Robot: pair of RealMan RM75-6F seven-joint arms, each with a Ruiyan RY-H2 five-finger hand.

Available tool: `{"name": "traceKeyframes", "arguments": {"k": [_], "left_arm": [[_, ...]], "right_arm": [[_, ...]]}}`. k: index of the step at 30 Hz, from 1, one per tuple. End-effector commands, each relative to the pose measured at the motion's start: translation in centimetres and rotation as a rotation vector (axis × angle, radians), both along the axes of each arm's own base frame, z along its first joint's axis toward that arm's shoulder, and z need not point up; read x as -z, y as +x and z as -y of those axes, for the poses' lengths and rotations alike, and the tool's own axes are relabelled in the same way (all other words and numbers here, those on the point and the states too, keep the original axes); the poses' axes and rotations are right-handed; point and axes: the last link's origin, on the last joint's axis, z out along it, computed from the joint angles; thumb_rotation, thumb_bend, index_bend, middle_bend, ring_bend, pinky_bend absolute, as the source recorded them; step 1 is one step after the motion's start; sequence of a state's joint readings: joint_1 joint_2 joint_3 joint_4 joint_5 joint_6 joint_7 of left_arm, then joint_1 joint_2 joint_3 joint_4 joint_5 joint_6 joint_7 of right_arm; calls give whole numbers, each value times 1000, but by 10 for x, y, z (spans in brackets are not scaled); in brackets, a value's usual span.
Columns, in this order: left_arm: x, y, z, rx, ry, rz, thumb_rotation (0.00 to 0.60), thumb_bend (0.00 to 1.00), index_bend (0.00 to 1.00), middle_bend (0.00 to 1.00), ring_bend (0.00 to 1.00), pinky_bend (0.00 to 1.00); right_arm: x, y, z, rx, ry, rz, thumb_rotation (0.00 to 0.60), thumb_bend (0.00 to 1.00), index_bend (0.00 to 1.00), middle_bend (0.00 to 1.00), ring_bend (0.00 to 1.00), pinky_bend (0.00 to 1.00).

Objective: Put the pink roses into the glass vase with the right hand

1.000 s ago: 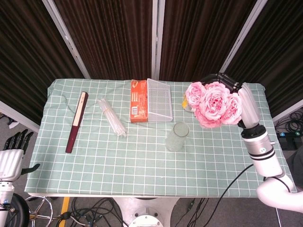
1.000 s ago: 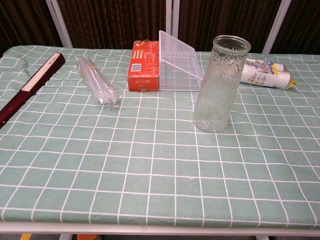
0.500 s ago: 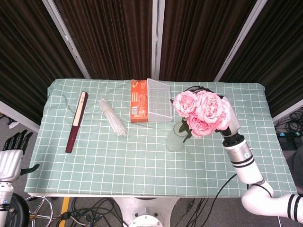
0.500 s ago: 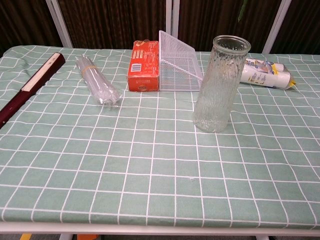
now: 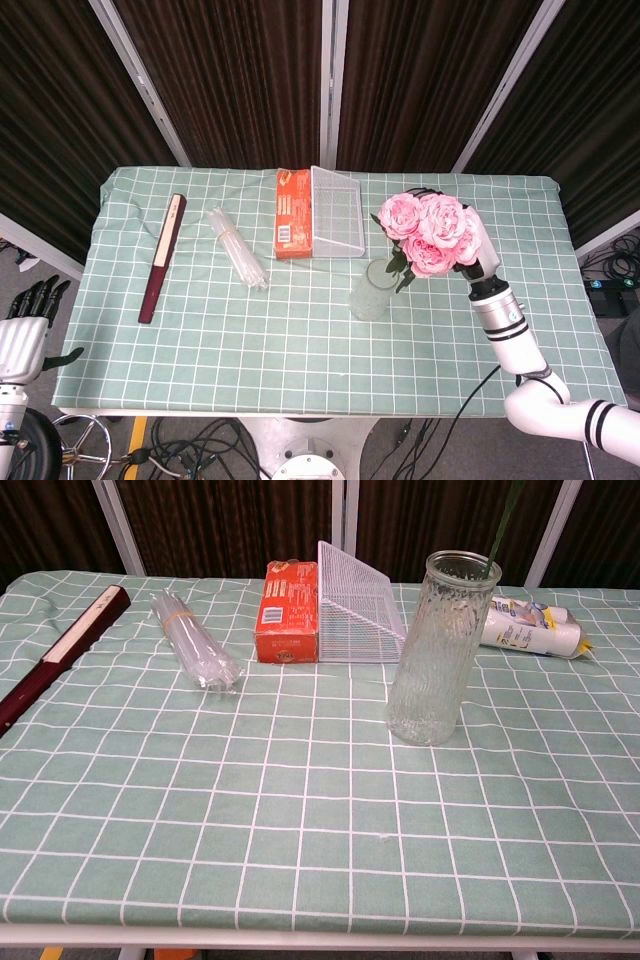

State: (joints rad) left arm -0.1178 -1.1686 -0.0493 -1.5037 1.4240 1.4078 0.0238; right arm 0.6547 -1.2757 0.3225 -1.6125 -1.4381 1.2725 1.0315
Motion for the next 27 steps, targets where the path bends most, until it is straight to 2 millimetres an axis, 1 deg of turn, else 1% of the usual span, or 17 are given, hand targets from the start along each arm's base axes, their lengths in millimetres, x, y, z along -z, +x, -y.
{"name": "traceKeyframes", "arguments": {"k": [1,5,9,12,17,20,21,22,24,27], "left_arm": [[0,0,0,12,9,5,600,0,68,0,0,102],[-2,-1,1,20,5,13,600,0,68,0,0,102],[0,-2,1,38,-9,17,600,0,68,0,0,101],[1,-2,1,41,-14,16,600,0,68,0,0,101],[0,-2,2,41,-27,20,600,0,69,0,0,99],[0,-3,2,35,-30,25,600,0,70,0,0,99],[1,-4,2,34,-33,27,600,0,71,0,0,99],[1,-4,2,33,-34,27,600,0,73,0,0,99],[1,-5,3,32,-33,26,600,0,74,0,0,99],[1,-6,5,30,-32,27,600,0,73,0,0,99]], "right_arm": [[17,-8,3,-2,42,-11,600,285,382,316,251,482],[28,-13,5,-11,71,-24,600,259,370,306,227,433],[39,-21,5,-25,105,-50,600,203,311,269,164,333],[44,-26,6,-25,126,-37,600,182,299,263,152,296],[48,-34,8,-26,163,-63,600,144,231,241,76,170],[52,-39,7,-47,195,-137,600,51,131,179,16,87],[54,-40,7,-61,206,-179,600,15,77,141,2,41],[56,-40,7,-69,212,-202,600,2,37,108,0,15],[57,-40,7,-82,224,-227,600,0,2,57,0,0],[54,-38,7,-75,208,-208,600,0,0,9,0,0]]}}
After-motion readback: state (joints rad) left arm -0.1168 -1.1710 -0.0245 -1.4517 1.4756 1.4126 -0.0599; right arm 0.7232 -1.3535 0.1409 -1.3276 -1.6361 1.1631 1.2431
